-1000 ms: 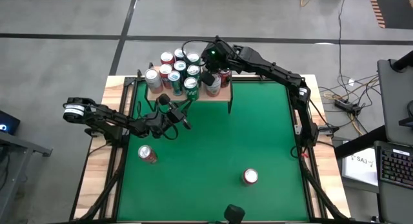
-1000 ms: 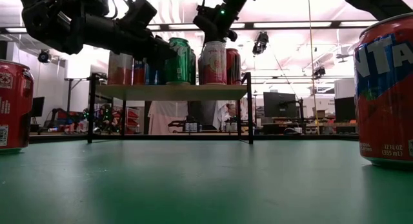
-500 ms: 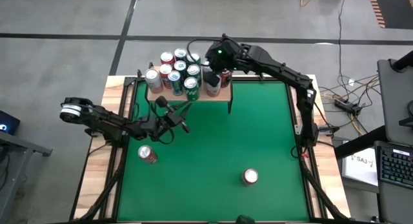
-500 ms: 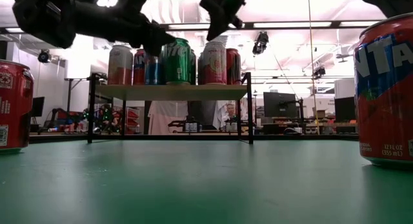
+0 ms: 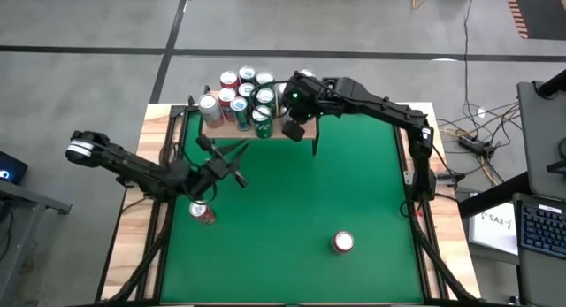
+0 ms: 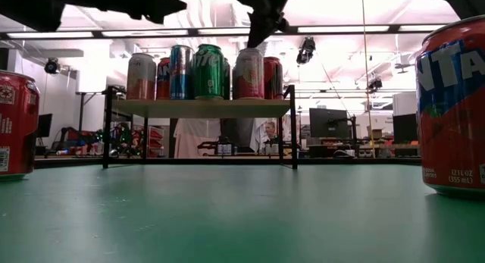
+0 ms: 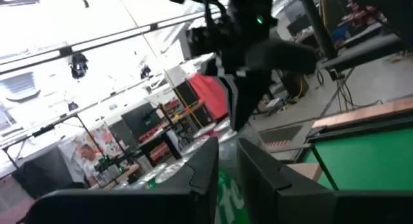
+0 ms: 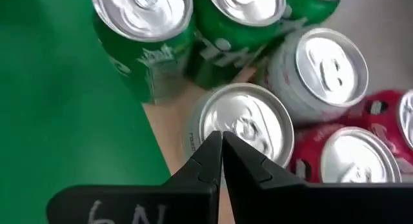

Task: Place canned beverage on shelf
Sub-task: Put the orange can on the shelf

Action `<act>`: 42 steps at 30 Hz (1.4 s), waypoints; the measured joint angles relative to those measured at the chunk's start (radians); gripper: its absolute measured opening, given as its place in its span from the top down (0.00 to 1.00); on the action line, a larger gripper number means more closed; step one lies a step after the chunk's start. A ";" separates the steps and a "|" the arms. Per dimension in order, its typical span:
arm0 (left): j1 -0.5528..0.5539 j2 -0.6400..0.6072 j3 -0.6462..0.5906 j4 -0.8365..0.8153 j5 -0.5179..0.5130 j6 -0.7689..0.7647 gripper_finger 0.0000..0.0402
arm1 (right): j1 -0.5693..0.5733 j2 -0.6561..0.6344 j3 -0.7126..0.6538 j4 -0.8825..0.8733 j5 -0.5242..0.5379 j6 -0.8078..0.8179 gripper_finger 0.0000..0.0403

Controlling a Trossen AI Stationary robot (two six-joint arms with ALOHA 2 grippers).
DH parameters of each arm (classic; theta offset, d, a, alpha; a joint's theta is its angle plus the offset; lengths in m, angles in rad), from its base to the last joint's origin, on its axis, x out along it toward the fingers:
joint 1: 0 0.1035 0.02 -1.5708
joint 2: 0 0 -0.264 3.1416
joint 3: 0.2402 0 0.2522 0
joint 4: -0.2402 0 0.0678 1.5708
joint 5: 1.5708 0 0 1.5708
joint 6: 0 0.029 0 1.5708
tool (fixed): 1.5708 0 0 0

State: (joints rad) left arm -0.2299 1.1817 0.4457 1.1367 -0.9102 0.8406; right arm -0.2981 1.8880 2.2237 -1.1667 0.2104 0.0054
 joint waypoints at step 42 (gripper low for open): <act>-0.063 -0.346 -0.022 -0.136 -0.212 0.149 0.90 | 0.017 0.116 -0.014 0.692 -0.140 -0.162 0.98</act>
State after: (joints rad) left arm -0.2928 0.8352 0.4236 1.0012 -1.1223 0.9898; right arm -0.2813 2.0045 2.2093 -0.4742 0.0700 -0.1568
